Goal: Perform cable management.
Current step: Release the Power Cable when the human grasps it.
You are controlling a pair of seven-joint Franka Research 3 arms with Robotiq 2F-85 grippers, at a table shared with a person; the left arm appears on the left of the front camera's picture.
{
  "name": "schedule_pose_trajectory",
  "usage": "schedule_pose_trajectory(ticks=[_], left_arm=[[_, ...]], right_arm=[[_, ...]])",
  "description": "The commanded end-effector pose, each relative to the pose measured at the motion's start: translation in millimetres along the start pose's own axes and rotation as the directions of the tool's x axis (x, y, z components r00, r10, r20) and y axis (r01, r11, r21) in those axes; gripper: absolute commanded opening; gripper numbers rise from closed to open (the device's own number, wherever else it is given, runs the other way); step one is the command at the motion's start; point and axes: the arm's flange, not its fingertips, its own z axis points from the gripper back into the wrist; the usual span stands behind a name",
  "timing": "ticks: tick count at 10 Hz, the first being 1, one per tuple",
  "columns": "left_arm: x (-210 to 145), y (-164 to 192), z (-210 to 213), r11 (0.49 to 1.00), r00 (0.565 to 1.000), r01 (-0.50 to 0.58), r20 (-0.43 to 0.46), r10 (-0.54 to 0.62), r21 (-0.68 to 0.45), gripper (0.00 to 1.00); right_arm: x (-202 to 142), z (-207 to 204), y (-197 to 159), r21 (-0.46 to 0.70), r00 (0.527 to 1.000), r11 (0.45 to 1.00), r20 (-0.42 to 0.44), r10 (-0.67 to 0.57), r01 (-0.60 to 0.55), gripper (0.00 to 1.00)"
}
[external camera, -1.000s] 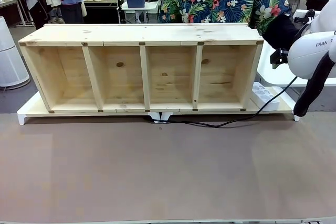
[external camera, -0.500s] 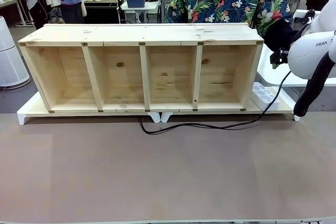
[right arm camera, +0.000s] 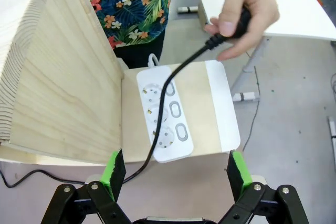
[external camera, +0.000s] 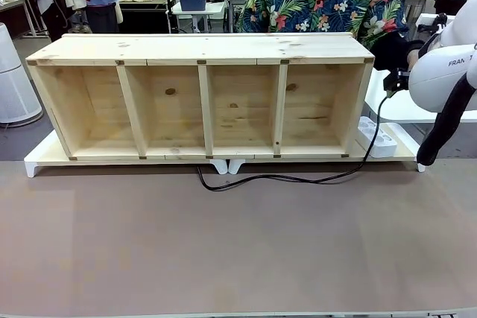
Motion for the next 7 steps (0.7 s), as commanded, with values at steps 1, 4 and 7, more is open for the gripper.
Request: schedule_pose_trajectory(ticks=[1,4,7], left_arm=[[-0.3,1.2,-0.1,1.000,1.000,-0.005,0.000,0.005,-0.001,1.00],[-0.3,1.2,-0.1,1.000,1.000,-0.005,0.000,0.005,-0.001,1.00],[-0.3,1.2,-0.1,1.000,1.000,-0.005,0.000,0.005,-0.001,1.00]], right_arm=[[-0.6,-1.1,-0.5,0.000,1.000,1.000,-0.006,-0.008,0.008,1.00],[-0.6,-1.1,-0.5,0.000,1.000,1.000,-0.006,-0.008,0.008,1.00],[-0.6,-1.1,-0.5,0.000,1.000,1.000,-0.006,-0.008,0.008,1.00]])
